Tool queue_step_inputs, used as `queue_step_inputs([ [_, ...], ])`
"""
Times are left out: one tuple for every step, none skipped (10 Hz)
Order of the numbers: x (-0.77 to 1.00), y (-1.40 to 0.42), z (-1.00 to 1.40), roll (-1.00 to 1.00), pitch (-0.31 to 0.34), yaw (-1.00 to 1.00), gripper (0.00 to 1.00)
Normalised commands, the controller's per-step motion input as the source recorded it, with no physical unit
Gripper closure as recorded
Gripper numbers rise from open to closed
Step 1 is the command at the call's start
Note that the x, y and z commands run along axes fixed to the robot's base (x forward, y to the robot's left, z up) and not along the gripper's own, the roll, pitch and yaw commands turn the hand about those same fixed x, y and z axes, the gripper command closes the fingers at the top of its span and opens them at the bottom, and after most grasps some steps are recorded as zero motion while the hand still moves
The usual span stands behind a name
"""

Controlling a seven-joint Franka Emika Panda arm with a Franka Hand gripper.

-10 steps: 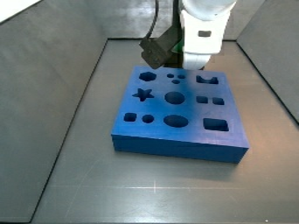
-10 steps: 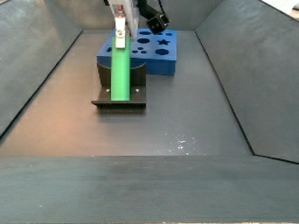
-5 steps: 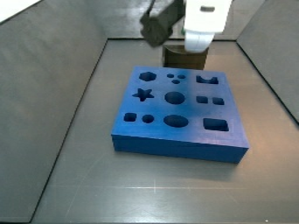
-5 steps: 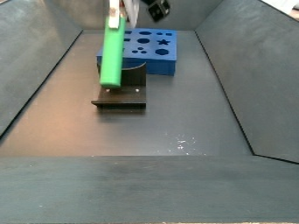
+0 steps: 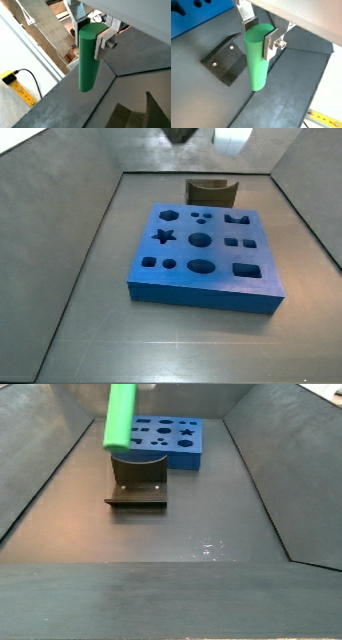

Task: Pick up the oval object. Move up. Place the oval object on the fixture. Regrasp the oval object. Move to above the board. Insert the oval object.
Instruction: Move to above the board.

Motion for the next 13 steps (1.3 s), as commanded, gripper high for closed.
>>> queue_step_inputs([
  [0.04,-0.02,1.00,0.00,0.254,0.14,1.00],
  [0.05,-0.03,0.98,-0.01,0.222,0.18,1.00],
  [0.04,-0.03,0.81,-0.01,0.188,0.20,1.00],
  [0.03,-0.03,0.64,-0.02,0.156,0.20,1.00],
  [0.03,-0.03,0.48,-0.03,0.122,0.20,1.00],
  [0.02,-0.02,0.27,-0.04,0.080,0.19,1.00],
  [-0.66,-1.00,0.20,-0.54,0.064,1.00,1.00],
  [-0.65,-1.00,0.19,-0.53,0.048,1.00,1.00],
  [-0.64,-1.00,0.20,-0.52,0.029,1.00,1.00],
  [-0.63,-1.00,0.19,-0.51,-0.007,1.00,1.00],
  [-0.62,-1.00,0.20,-0.50,-0.035,1.00,1.00],
  [-0.62,-1.00,0.21,-0.48,-0.072,1.00,1.00],
  [-0.62,-1.00,0.21,-0.47,-0.098,1.00,1.00],
])
